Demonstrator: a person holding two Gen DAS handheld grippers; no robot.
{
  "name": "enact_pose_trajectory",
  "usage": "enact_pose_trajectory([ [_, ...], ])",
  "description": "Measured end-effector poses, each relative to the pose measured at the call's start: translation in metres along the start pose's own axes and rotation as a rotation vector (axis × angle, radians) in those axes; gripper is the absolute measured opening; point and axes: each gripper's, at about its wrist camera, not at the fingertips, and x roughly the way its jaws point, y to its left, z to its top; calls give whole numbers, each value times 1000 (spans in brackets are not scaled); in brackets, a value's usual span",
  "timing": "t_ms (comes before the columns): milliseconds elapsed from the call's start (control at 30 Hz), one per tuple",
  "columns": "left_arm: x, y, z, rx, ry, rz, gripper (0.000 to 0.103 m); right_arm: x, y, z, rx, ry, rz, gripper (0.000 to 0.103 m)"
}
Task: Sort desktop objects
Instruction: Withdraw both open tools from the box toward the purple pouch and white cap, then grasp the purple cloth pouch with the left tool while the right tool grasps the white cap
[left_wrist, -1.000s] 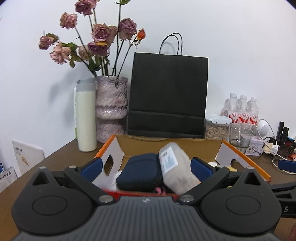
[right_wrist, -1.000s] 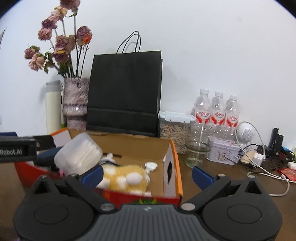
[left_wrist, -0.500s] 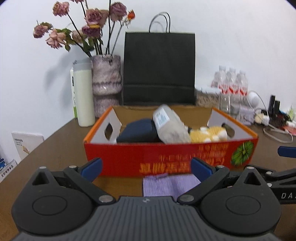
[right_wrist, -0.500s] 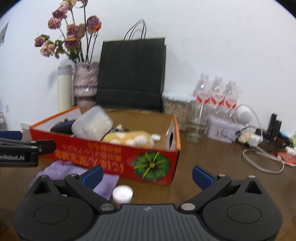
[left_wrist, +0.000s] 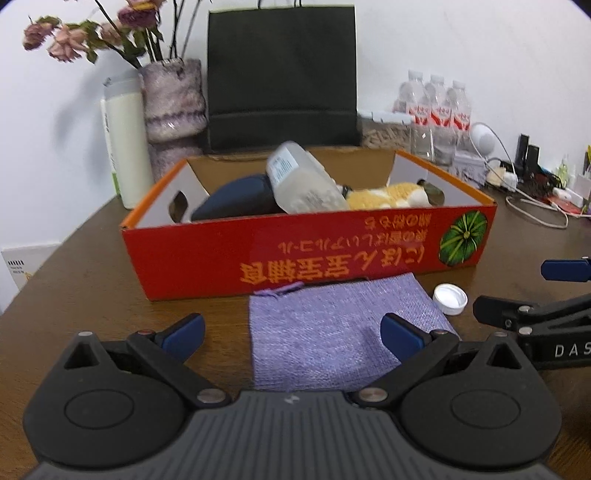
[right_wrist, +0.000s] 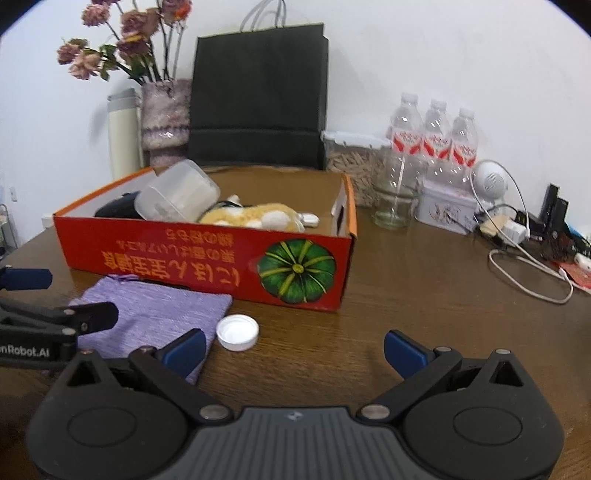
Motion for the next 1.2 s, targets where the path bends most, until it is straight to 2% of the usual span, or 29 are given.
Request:
enact_pose_trajectory([
  [200, 12, -13, 6, 13, 35, -43, 103, 7, -13, 0, 66, 30, -31, 103],
  [433, 24, -24, 7, 42, 77, -23, 103, 14, -23, -1, 117, 62, -36, 103],
  [1033, 30, -20, 5, 13, 107, -47, 102, 20, -24, -4, 125, 96, -29, 103],
  [1133, 28, -20, 4, 14, 101, -52, 98, 20, -24, -4, 128, 98, -26, 103],
  [1200, 26, -20, 4, 14, 94, -53, 91, 20, -24, -4, 128, 98, -24, 103],
])
